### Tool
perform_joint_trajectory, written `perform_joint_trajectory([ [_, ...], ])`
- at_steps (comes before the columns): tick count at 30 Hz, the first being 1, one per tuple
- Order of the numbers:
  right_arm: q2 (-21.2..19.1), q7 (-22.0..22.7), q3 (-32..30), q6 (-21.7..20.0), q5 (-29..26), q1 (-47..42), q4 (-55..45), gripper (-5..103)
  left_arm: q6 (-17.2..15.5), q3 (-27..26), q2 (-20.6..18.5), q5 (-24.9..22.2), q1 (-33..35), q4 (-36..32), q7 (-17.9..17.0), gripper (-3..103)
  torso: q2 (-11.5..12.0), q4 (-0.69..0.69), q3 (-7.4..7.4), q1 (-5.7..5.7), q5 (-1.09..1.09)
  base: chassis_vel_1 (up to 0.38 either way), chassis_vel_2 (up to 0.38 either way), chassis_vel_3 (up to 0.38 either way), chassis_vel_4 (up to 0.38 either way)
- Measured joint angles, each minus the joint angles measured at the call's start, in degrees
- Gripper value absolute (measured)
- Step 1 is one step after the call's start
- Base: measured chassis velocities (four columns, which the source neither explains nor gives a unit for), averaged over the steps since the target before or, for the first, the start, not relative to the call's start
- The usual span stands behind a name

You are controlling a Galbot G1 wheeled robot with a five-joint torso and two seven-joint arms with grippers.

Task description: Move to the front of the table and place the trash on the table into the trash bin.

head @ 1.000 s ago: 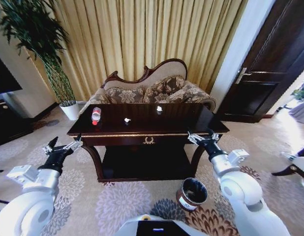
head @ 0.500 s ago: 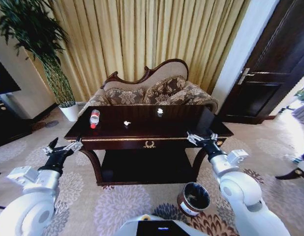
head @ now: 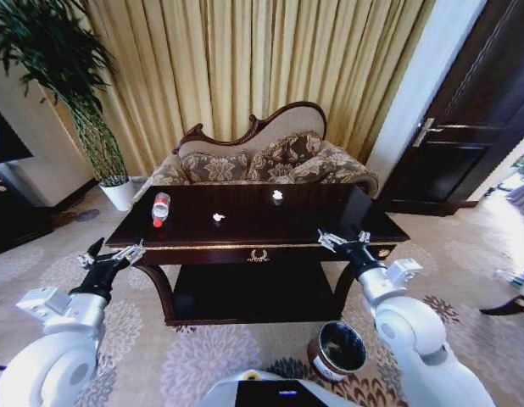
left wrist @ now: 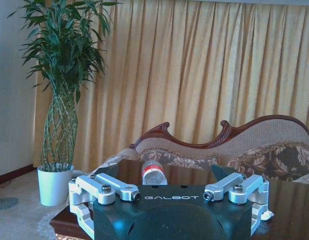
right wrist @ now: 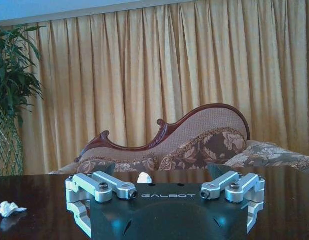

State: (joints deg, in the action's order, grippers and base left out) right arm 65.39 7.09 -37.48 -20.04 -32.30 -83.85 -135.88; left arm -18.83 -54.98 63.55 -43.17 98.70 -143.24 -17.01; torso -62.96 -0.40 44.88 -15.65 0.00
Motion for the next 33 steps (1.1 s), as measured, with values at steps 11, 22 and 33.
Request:
perform_joint_trajectory([
  [11,0.44,-0.49,0.51,0.42,0.97,-0.01,0.39,100,0.00,0.16,-0.48,0.00,-0.02,0.00,0.00,100,0.00,0.00,0.00,0.00,0.00,-0.101,0.108,0.110,-0.100],
  [22,-0.57,-1.25,3.05,1.31,1.76,1.25,1.85,100,0.00,0.62,-0.01,0.01,-0.04,0.00,-0.05,100,0.01,0.00,0.01,-0.02,0.00,-0.068,0.068,0.062,-0.078],
  [33,-6.01,0.79,7.86,0.47,-3.54,9.32,10.65,100,0.05,1.00,1.22,1.60,1.02,0.00,-0.11,100,0.00,-0.01,0.01,0.00,0.01,0.000,0.000,0.000,0.000],
])
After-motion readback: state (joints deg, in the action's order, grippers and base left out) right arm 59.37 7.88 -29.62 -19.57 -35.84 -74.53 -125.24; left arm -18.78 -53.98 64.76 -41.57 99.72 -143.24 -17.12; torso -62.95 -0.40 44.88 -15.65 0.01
